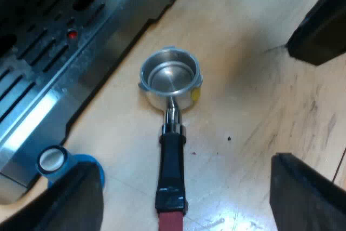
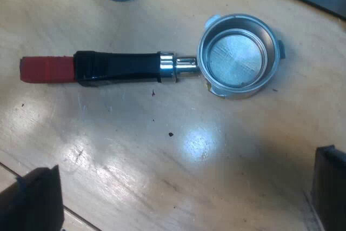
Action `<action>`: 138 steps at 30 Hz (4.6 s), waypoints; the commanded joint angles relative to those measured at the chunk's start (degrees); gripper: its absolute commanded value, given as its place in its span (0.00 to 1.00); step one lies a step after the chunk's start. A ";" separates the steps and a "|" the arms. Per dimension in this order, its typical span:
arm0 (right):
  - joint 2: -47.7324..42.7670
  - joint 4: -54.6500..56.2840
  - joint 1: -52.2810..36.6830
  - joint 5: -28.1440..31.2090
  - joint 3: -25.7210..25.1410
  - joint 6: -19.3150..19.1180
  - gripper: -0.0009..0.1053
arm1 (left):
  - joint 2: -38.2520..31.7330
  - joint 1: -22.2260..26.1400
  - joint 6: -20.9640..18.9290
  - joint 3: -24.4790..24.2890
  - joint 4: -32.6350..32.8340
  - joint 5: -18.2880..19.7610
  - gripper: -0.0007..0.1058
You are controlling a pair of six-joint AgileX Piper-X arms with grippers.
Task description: Put the handle in the coffee machine
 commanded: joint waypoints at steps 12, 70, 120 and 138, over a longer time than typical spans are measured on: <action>-0.45 0.15 -5.22 -3.30 -0.23 -3.33 0.90 | -0.14 0.02 -0.38 1.06 -1.15 0.14 0.63; 21.79 -13.32 -15.49 -8.50 -0.23 -17.51 0.89 | -0.14 0.02 -0.38 1.06 -0.93 2.97 0.63; 24.66 -14.35 -16.59 -11.87 -0.23 -21.14 0.01 | -0.14 0.02 -0.13 1.06 -0.93 2.97 0.63; 18.06 -4.83 -16.59 -11.87 -0.23 -13.76 0.01 | -0.14 0.02 -0.13 1.06 -0.93 2.97 0.63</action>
